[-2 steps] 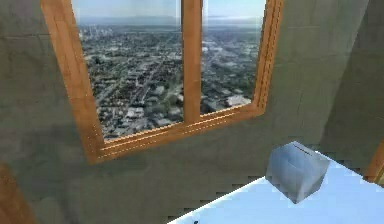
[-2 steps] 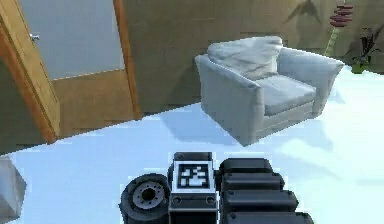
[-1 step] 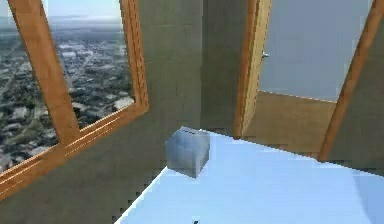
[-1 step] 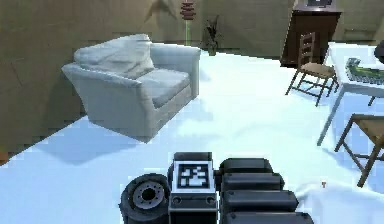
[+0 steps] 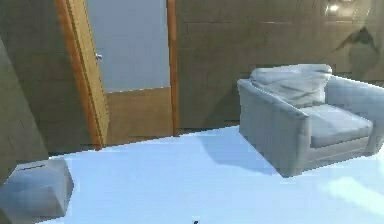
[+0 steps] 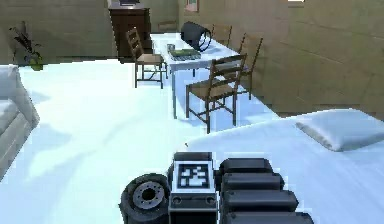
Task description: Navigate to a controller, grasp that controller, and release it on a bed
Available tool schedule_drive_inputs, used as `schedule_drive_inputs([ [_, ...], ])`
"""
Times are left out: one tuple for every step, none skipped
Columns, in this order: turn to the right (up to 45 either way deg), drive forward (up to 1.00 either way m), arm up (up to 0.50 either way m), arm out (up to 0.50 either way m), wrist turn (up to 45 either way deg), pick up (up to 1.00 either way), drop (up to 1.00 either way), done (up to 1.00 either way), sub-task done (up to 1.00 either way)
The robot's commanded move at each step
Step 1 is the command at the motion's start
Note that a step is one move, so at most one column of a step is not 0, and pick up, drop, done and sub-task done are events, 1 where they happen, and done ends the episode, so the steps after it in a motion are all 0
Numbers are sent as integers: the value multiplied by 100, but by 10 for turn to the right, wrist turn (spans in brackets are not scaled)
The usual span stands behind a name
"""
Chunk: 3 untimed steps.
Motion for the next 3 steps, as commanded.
schedule_drive_inputs([
  [450,0,0,0,0,0,0,0,0],
  [390,0,0,0,0,0,0,0,0],
  [0,10,0,0,0,0,0,0,0],
])
